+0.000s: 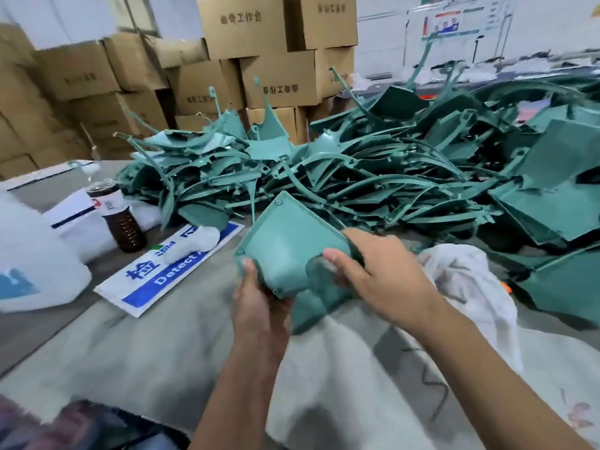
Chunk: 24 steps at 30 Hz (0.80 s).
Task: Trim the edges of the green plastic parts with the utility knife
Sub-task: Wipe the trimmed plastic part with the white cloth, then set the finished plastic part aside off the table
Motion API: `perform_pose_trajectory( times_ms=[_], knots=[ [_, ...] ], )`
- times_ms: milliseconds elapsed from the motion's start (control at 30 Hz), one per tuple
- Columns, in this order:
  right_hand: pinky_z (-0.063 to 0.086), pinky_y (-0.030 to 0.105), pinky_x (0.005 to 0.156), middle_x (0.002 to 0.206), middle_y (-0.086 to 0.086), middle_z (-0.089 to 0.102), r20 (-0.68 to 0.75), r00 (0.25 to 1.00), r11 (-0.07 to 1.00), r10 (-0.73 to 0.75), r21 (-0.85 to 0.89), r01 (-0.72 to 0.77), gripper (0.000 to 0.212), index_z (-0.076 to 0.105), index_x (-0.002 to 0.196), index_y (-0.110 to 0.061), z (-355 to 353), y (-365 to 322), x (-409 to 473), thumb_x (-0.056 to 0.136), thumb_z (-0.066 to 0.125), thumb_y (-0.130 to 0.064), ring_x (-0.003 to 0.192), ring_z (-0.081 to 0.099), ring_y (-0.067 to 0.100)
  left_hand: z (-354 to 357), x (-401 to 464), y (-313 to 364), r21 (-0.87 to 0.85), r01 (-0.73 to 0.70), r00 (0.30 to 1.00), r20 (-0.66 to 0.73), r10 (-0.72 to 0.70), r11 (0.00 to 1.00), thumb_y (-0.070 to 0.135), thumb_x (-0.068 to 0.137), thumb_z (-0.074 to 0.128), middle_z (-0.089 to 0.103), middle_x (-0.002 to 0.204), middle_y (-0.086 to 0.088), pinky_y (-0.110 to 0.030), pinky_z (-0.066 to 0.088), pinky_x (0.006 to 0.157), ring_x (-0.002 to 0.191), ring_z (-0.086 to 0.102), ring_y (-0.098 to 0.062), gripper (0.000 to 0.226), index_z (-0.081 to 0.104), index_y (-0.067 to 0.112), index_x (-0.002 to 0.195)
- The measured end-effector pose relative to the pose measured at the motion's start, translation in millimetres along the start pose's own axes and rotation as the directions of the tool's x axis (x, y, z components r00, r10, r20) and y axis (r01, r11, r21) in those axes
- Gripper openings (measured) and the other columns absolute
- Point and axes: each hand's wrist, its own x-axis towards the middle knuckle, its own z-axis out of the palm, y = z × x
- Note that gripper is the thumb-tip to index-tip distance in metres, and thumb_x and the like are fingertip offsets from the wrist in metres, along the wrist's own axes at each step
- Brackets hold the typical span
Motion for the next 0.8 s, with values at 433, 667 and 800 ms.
perform_pose_trajectory(
  times_ms=[433,667,800],
  knots=[
    [0.036,0.039,0.071,0.108,0.009,0.059,0.469,0.824,0.934,-0.318,0.007,0.356,0.055,0.054,0.112,-0.013,103,-188,-87,0.106,0.002,-0.032,0.093,0.061,0.033,-228,-99,108,0.13,0.126,0.969,-0.23,-0.093,0.984,0.041,0.104,0.048,0.072,0.068,-0.004,-0.022,0.047,0.04,0.051,0.065,-0.014,0.039,0.069,0.009,0.1],
    [0.039,0.035,0.064,0.081,0.008,0.058,0.801,0.537,0.922,-0.263,0.046,0.383,0.044,0.042,0.071,-0.016,228,-226,-148,0.106,0.054,-0.039,0.085,0.063,0.032,-411,-189,95,0.07,0.21,0.842,-0.52,-0.143,0.975,0.017,0.1,0.051,0.059,0.095,-0.018,-0.03,0.047,0.069,0.077,0.055,-0.024,0.029,0.059,0.001,0.124],
    [0.038,0.032,0.068,0.099,0.018,0.066,0.954,0.255,0.98,-0.161,0.123,0.158,0.03,0.061,0.101,-0.005,315,-228,-200,0.102,0.065,-0.034,0.085,0.063,0.027,-503,-256,96,-0.162,0.116,0.553,-0.809,-0.199,0.98,0.012,0.107,0.045,0.073,0.064,-0.01,-0.023,0.052,0.04,0.048,0.069,-0.019,0.025,0.066,0.004,0.096]
  ],
)
